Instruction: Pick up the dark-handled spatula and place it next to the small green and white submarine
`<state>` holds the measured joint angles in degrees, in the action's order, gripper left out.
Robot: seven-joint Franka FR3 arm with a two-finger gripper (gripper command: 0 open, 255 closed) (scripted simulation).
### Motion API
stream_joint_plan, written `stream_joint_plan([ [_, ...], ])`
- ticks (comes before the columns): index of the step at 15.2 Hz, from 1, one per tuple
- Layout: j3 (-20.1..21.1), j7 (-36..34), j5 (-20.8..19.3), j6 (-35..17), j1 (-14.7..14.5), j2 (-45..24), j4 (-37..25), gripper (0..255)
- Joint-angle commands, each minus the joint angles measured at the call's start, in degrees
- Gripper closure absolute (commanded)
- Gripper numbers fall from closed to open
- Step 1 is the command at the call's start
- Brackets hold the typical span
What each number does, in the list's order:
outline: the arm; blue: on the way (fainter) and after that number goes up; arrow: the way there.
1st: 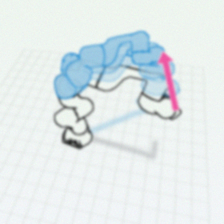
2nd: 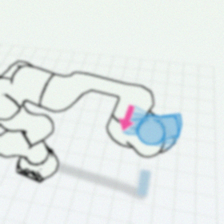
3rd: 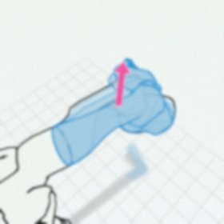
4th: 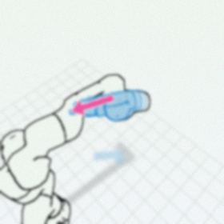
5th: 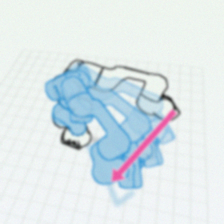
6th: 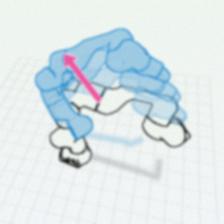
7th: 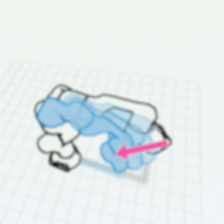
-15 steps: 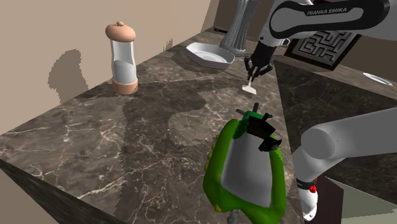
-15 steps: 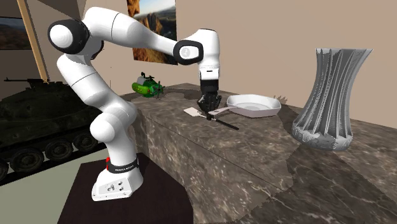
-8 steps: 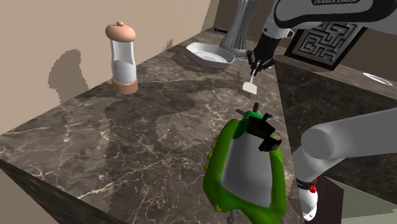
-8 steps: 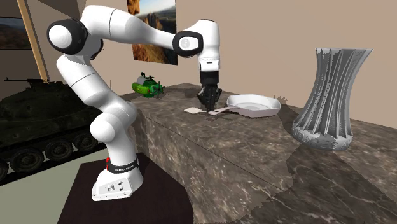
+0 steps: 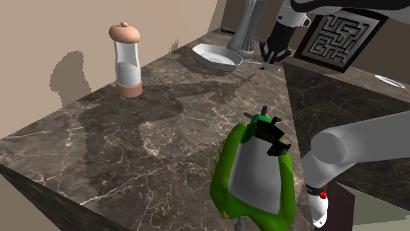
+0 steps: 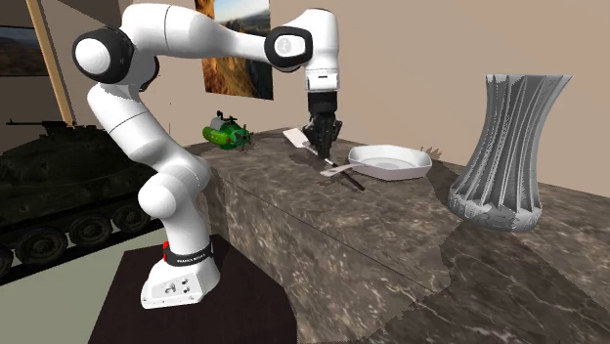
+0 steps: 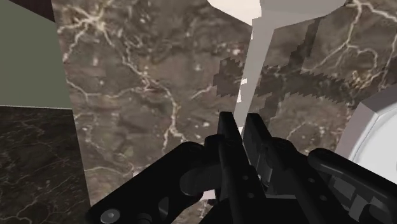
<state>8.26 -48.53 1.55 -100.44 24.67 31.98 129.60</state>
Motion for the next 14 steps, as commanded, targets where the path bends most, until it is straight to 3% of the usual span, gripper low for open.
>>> stream_joint_plan([
  [1, 0.00, -0.04, -0.02, 1.53, 0.01, -0.14, -1.64, 255],
  [14, -0.27, 0.12, -0.43, 11.19, 0.33, -2.35, -13.52, 255],
])
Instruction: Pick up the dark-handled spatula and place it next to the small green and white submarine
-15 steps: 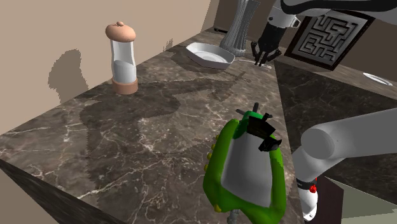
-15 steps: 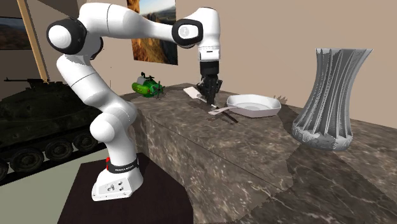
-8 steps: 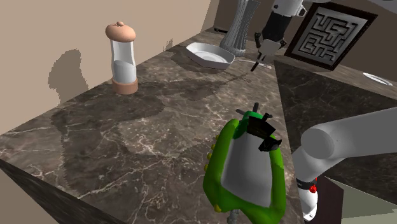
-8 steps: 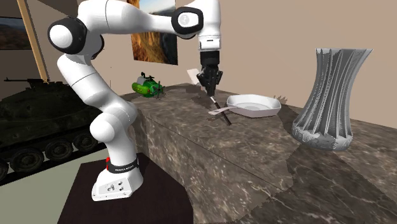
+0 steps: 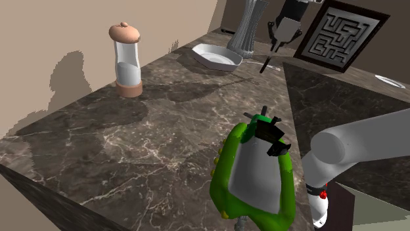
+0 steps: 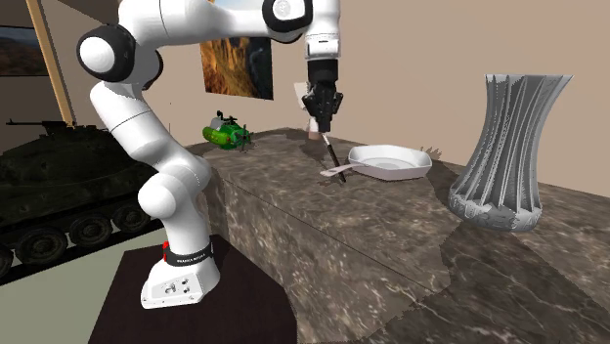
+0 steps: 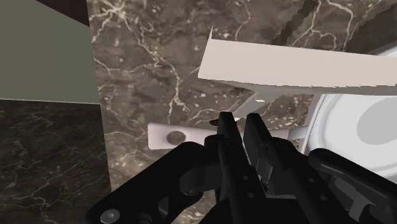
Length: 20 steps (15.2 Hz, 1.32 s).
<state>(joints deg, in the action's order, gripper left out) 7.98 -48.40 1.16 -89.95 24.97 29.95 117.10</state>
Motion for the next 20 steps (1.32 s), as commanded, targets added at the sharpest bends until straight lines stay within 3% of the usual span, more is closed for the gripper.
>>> stream_joint_plan([
  [1, 0.00, -0.01, -0.07, 1.46, 0.05, -0.57, -2.01, 255],
  [13, 0.02, -0.03, -0.53, 10.38, 0.37, -4.46, -14.81, 255],
  [20, 7.67, -10.27, 2.28, 11.23, -2.23, -4.85, -16.17, 255],
])
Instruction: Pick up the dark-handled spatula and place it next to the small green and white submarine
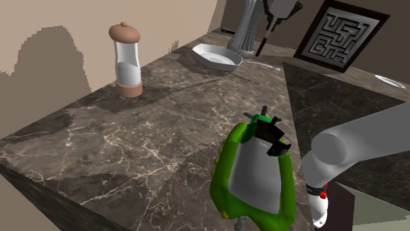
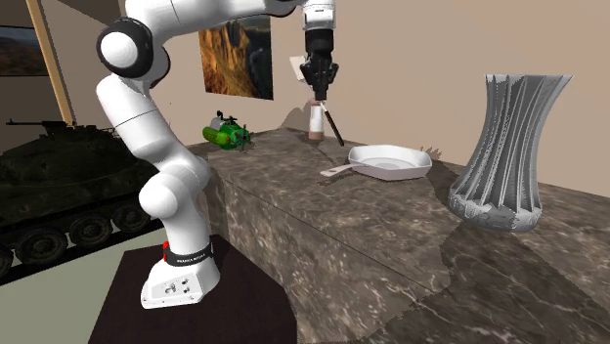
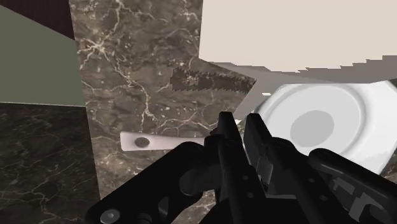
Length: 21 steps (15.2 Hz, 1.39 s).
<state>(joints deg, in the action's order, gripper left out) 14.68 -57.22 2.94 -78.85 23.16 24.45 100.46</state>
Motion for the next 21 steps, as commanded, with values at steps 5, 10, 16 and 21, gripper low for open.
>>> stream_joint_plan([
  [5, 6.85, -9.16, 1.92, 0.57, -2.06, -1.59, -2.43, 255],
  [10, 13.30, -17.40, 2.21, 0.98, -3.52, -5.71, -7.07, 255],
  [16, 22.23, -28.57, -0.34, 1.82, -5.57, -13.90, -15.31, 255],
  [21, 30.49, -39.74, -7.15, 3.84, -9.69, -24.88, -25.29, 255],
])
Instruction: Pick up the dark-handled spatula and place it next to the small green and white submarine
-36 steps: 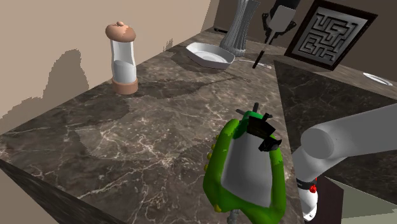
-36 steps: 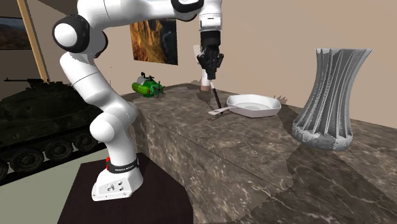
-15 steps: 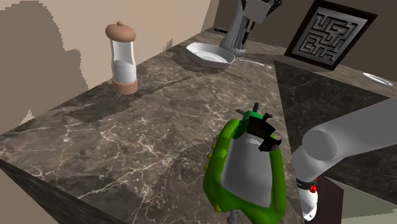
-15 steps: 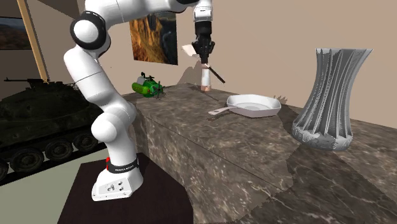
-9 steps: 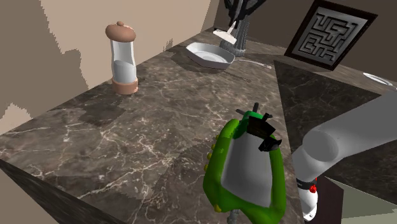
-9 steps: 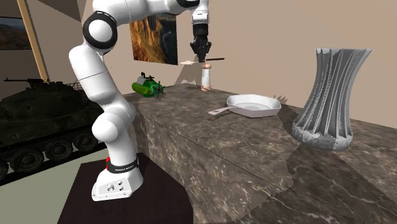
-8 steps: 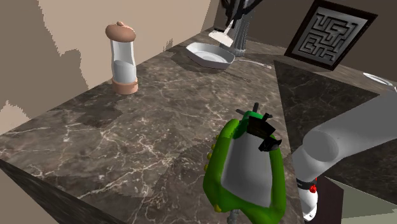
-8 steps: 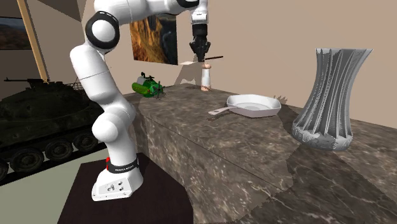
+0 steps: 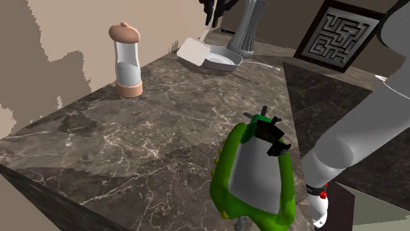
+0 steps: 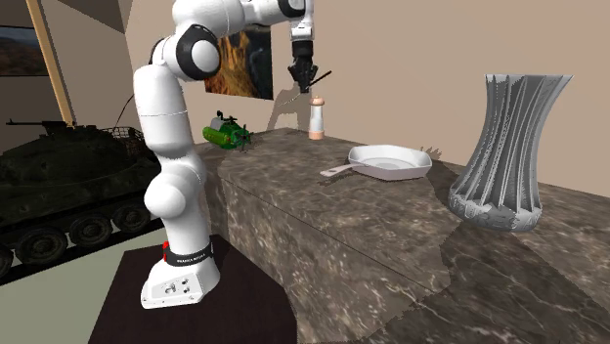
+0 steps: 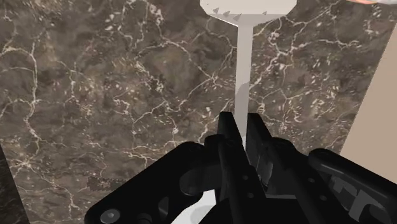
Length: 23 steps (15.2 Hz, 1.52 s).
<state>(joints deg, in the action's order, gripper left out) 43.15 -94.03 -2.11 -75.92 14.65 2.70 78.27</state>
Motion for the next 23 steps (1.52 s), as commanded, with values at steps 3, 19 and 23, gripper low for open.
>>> stream_joint_plan([
  [3, 5.92, -10.13, -9.09, 3.67, -7.07, -12.03, -11.35, 255],
  [19, 7.03, -14.73, -10.32, -5.48, -9.10, -14.09, -3.09, 255],
  [23, 6.88, -14.14, -8.78, -9.36, -7.57, -12.17, 2.03, 255],
])
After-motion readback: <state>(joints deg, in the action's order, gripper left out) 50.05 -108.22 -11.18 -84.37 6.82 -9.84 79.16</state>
